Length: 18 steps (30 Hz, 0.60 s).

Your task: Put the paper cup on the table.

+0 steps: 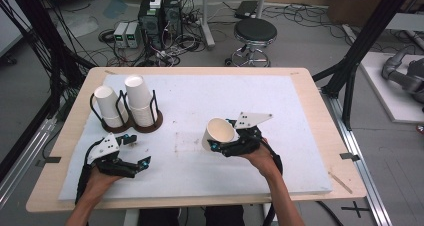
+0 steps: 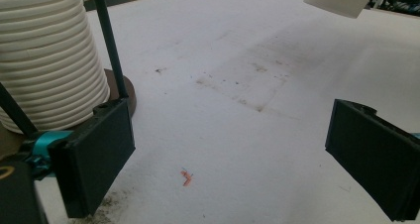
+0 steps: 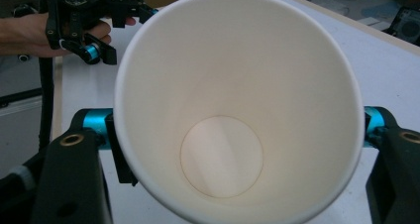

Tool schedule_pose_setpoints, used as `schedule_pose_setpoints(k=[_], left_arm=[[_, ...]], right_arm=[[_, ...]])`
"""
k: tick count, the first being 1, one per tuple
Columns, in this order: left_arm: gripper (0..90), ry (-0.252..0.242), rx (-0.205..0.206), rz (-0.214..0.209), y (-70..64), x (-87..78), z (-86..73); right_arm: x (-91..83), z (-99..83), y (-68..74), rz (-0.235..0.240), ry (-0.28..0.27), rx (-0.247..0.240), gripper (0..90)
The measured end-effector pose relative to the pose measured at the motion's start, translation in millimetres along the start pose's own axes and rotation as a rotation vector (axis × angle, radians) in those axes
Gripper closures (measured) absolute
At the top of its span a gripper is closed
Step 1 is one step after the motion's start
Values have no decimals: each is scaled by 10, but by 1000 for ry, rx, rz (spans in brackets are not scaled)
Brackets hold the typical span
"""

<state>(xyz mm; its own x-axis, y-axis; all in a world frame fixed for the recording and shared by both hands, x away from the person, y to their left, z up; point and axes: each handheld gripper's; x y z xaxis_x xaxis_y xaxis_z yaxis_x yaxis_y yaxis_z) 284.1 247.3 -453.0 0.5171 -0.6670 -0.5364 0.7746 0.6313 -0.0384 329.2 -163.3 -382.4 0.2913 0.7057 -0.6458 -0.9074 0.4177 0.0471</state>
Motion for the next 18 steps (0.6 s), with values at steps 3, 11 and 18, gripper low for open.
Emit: schedule_pose_setpoints(k=[3, 11, 18], left_arm=[[49, 5, 3, -1, -5, 5, 2], [48, 7, 8, -2, -8, 9, 4], [49, 10, 12, 3, -17, 10, 4]], right_arm=[[39, 21, 3, -6, 18, -12, 278], [133, 56, 22, -25, 67, -36, 278], [211, 64, 55, -25, 119, -57, 278]])
Point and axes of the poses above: each handheld gripper's, and its own axes: x roughly forward along the jaws, z roughly out of its top, y roughly to its left, and after that the axes turned 14 degrees about y, right-handed
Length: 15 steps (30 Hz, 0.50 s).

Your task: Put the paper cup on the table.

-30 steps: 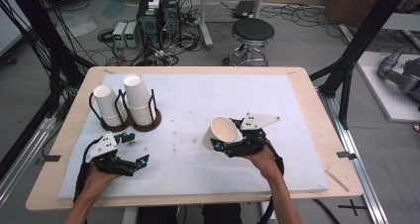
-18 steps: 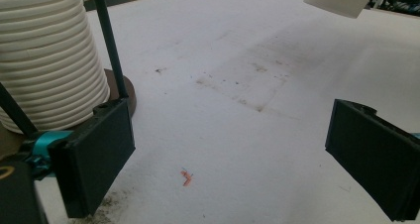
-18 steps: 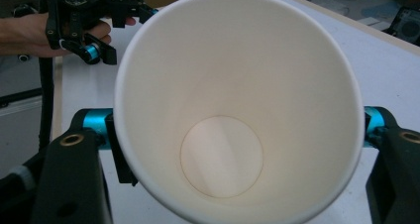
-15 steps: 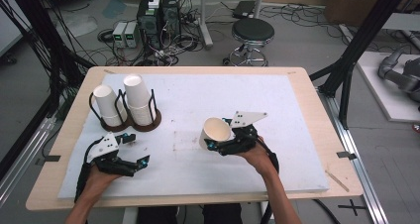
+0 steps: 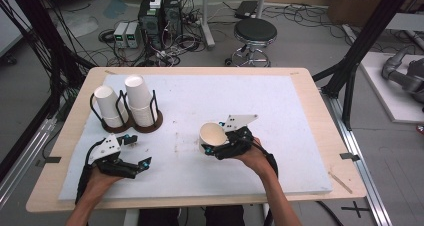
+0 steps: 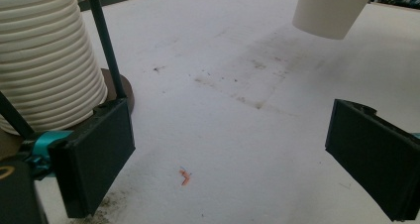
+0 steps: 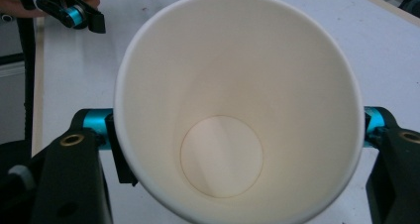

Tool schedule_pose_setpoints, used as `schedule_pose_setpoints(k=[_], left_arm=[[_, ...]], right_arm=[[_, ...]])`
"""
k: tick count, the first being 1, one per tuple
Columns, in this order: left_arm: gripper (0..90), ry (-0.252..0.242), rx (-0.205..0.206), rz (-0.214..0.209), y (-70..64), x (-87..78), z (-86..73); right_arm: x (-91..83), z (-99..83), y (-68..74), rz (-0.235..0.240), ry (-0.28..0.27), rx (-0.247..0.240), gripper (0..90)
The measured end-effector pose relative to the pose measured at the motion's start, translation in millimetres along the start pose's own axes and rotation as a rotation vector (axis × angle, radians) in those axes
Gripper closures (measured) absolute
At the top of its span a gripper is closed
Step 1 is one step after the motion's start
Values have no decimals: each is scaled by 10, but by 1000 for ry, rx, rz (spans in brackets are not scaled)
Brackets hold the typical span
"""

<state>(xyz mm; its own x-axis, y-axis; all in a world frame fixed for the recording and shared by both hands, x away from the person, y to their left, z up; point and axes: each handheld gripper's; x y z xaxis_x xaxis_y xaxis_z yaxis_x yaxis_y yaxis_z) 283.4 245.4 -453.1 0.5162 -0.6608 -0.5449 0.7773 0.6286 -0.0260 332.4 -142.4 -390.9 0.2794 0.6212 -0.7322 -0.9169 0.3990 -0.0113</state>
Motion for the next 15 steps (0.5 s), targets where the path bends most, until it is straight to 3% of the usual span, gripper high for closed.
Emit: schedule_pose_setpoints(k=[15], left_arm=[[49, 11, 19, 9, -19, 10, 6]], right_arm=[[181, 44, 0, -2, 91, -26, 278]])
Point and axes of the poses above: each handheld gripper's, and its own axes: x roughly forward along the jaws, z roughly out of its top, y roughly to its left, and after that the axes turned 14 degrees about y, right-handed
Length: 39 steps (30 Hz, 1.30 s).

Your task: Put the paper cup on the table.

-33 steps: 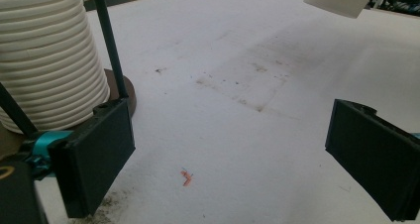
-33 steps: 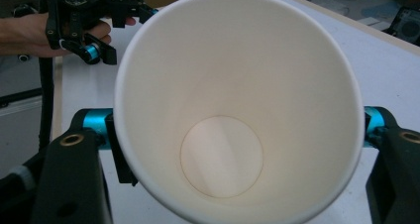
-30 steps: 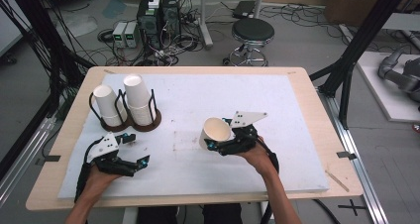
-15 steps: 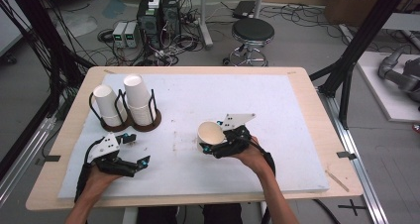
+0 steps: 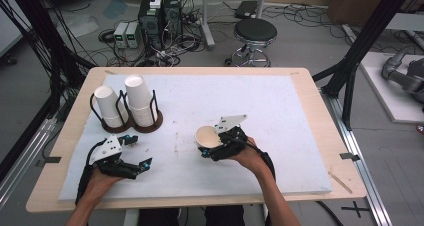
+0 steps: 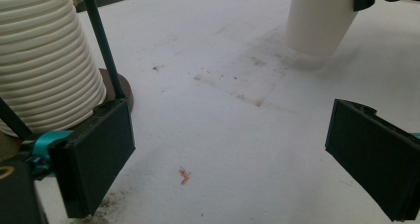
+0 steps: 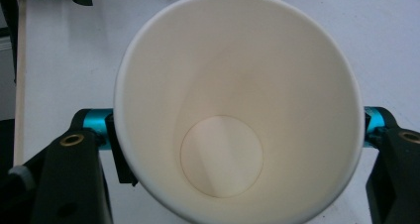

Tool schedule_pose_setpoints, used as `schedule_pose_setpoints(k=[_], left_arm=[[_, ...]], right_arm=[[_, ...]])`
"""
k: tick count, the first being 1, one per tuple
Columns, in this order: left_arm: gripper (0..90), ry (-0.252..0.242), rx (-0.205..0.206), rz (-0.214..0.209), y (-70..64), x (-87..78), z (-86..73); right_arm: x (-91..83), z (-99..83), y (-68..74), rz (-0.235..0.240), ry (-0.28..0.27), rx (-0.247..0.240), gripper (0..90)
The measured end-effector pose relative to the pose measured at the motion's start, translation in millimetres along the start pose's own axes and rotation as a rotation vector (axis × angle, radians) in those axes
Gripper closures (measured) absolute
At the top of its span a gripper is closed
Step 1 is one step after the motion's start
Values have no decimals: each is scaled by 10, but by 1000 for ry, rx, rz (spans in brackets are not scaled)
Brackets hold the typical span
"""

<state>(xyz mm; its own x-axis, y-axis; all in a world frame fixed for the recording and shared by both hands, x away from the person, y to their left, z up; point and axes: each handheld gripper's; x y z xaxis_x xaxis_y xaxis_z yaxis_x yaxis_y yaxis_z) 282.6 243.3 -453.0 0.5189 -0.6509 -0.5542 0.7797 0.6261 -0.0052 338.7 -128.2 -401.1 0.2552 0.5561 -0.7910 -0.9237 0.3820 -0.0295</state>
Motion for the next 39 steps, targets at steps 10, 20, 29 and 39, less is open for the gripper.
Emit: schedule_pose_setpoints(k=[10, 20, 29, 39], left_arm=[[49, -6, -5, -2, 4, -3, -3], [49, -7, -7, 0, 5, -5, -5], [49, -1, -3, 6, -2, -1, -1], [49, -1, -7, 6, -2, -1, -3]], right_arm=[[111, 41, 3, 9, 46, -18, 278], [206, 37, -5, 24, 71, -3, 277], [221, 30, -6, 26, 67, 4, 235], [272, -57, -23, 50, 71, 54, 137]])
Point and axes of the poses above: each handheld gripper's, and its own axes: x roughly forward along the jaws, z roughly out of its top, y roughly to its left, and after that the axes turned 14 degrees about y, right-handed
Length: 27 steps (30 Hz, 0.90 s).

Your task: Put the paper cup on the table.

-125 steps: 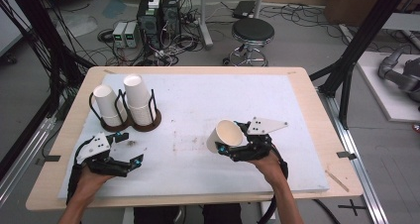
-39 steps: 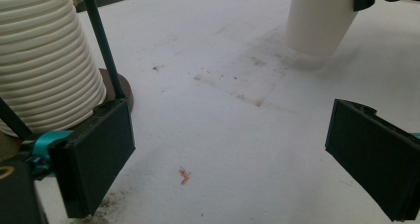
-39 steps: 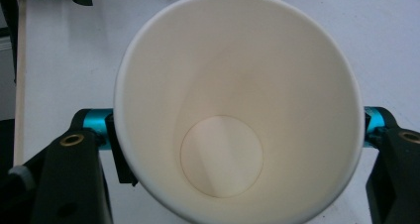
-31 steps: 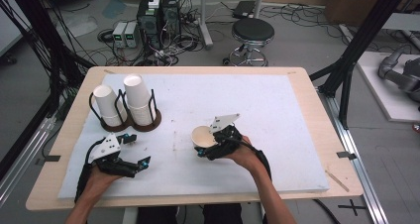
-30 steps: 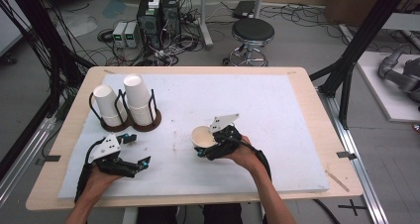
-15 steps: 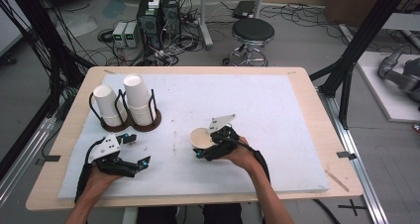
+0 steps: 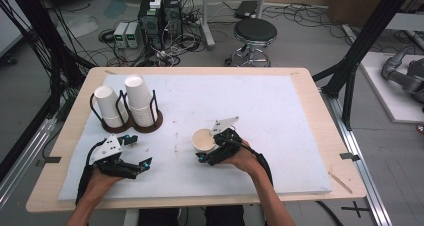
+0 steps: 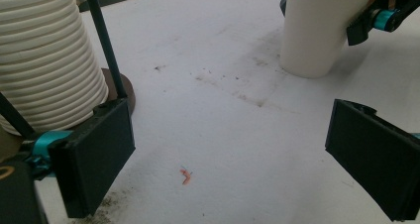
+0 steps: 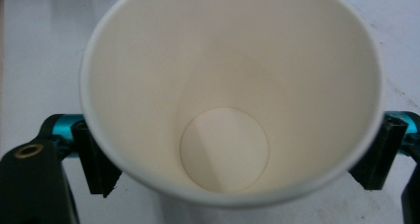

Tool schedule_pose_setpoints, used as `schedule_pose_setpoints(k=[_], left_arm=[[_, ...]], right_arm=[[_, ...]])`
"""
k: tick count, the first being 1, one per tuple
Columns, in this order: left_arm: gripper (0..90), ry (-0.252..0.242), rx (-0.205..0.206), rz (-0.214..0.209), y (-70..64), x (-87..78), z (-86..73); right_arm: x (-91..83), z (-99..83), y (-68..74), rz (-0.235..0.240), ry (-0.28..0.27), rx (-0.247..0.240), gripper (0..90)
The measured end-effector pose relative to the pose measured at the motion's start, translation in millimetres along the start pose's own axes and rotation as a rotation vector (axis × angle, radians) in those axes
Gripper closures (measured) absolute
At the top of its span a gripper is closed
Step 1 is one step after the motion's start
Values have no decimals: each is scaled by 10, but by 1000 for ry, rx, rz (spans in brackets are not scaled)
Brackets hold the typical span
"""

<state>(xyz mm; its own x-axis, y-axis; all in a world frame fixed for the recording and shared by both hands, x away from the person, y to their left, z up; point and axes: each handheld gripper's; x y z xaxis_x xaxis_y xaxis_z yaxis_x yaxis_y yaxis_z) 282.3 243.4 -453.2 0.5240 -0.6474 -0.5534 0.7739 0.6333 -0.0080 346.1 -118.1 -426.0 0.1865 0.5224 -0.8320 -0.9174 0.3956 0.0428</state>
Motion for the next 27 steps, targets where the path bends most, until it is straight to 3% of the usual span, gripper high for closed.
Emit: schedule_pose_setpoints(k=[12, 20, 23, 27], left_arm=[[49, -1, -3, 3, 0, 3, 1], [49, -2, -5, 4, 5, 2, 0], [49, -3, -10, 5, 5, 0, -2], [49, -4, -10, 4, 7, 0, -2]], right_arm=[[-101, -157, -5, 12, -29, 20, 136], [-249, -366, -56, -29, -48, 70, 137], [-320, -453, -49, -36, -93, 78, 137], [-376, -606, -70, -91, -103, 131, 137]])
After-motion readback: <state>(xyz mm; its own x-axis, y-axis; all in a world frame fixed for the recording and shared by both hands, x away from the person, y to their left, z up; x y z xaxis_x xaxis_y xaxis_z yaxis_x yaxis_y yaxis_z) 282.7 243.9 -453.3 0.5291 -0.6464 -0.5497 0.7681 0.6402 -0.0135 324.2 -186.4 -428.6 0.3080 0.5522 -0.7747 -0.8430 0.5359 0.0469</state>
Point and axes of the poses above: each handheld gripper's, and its own axes: x roughly forward along the jaws, z roughly out of its top, y roughly to its left, and after that the axes turned 14 degrees about y, right-handed
